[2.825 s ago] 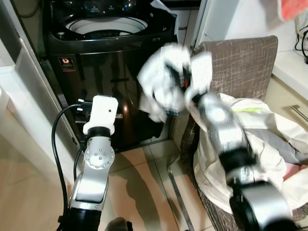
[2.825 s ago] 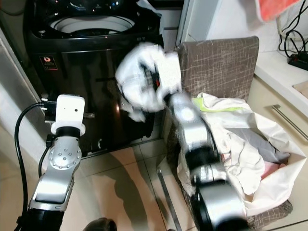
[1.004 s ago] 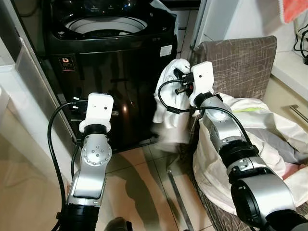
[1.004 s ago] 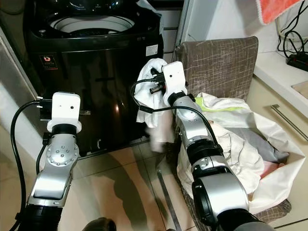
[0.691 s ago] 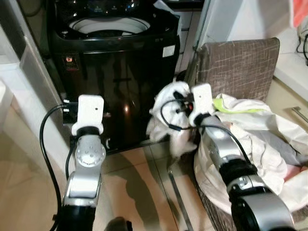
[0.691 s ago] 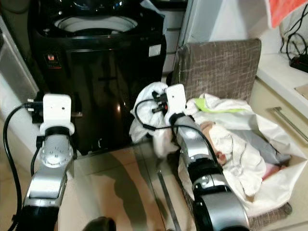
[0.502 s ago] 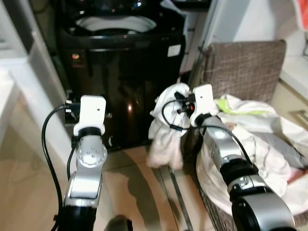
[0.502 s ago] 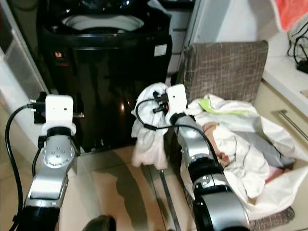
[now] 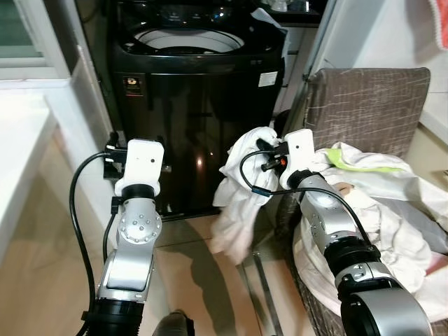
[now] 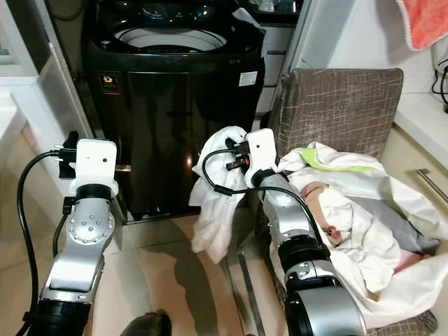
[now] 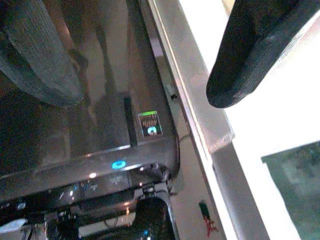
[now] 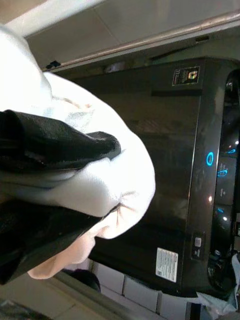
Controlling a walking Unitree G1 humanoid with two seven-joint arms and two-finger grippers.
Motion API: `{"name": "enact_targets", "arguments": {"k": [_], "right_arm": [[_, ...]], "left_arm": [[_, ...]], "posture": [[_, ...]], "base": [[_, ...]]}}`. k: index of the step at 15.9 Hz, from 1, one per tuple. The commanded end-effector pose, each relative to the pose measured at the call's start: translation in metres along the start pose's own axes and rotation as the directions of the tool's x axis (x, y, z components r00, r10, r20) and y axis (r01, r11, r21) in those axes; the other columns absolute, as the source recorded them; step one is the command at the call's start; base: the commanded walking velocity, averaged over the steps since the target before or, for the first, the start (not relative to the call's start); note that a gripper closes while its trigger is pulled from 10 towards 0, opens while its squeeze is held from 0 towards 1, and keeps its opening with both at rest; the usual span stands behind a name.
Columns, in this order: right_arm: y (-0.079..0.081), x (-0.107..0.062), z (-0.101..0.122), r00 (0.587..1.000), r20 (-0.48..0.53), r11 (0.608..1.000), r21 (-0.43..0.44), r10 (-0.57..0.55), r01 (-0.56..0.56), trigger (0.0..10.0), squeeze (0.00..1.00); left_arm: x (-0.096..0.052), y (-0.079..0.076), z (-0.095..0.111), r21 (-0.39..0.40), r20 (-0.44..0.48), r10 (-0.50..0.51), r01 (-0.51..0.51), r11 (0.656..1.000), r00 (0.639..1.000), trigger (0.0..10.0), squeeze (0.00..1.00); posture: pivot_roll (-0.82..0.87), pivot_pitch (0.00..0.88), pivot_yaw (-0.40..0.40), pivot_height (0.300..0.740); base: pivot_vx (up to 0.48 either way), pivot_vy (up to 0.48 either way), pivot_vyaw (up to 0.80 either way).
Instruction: Clothes washing
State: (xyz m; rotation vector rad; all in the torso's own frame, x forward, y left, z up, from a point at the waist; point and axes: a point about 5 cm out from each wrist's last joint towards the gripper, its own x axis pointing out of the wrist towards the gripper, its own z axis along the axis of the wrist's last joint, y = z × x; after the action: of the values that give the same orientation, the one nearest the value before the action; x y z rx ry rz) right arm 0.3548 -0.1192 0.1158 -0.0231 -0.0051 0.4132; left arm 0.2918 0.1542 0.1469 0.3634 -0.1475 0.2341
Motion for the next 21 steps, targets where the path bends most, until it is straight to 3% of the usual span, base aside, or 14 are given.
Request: {"name": "enact_targets", "arguments": {"k": [1,9,12,16,19,21], "right_arm": [[-0.005,-0.004,0.003,1.0,0.026,1.0,0.008,-0.017,0.017,10.0,0.0],[0.001,-0.007,-0.001,1.0,0.014,1.0,-0.017,-0.002,0.002,10.0,0.0],[0.003,-0.003,0.001,0.999,-0.008,0.996,-0.075,0.037,-0.037,10.0,0.0],[0.006,0.0,0.003,0.999,0.005,0.998,-0.054,0.04,-0.039,10.0,0.0],[-0.015,-0.005,0.008,0.978,0.045,0.975,-0.089,-0.201,0.205,10.0,0.0],[-0.021,-0.017,0.003,0.973,0.032,0.966,-0.11,-0.23,0.232,10.0,0.0]], "left_arm": [[-0.002,-0.003,-0.003,0.001,-0.012,-0.018,0.018,1.0,1.0,10.0,0.0],[0.0,-0.001,-0.008,-0.052,-0.063,0.045,-0.048,0.997,0.997,10.0,0.0],[0.002,-0.001,-0.002,-0.008,-0.019,0.044,-0.044,0.999,0.999,10.0,0.0],[-0.003,0.002,-0.004,0.004,-0.021,0.061,-0.061,0.998,0.998,10.0,0.0],[-0.003,0.002,-0.007,0.003,-0.021,0.002,-0.002,1.0,1.0,10.0,0.0],[-0.005,0.007,-0.012,0.015,-0.029,-0.011,0.011,1.0,1.0,10.0,0.0]], "posture": [[0.03,0.0,-0.055,0.74],[0.02,0.0,-0.071,0.74],[0.04,0.0,-0.077,0.74],[0.06,0.0,-0.093,0.74],[0.05,0.0,-0.081,0.74],[0.04,0.0,-0.072,0.74]], "base": [[0.0,0.0,0.45],[0.0,-0.06,0.46],[0.0,0.0,0.31],[0.0,0.0,0.29],[0.0,0.0,0.33],[0.0,0.0,0.0]]}}
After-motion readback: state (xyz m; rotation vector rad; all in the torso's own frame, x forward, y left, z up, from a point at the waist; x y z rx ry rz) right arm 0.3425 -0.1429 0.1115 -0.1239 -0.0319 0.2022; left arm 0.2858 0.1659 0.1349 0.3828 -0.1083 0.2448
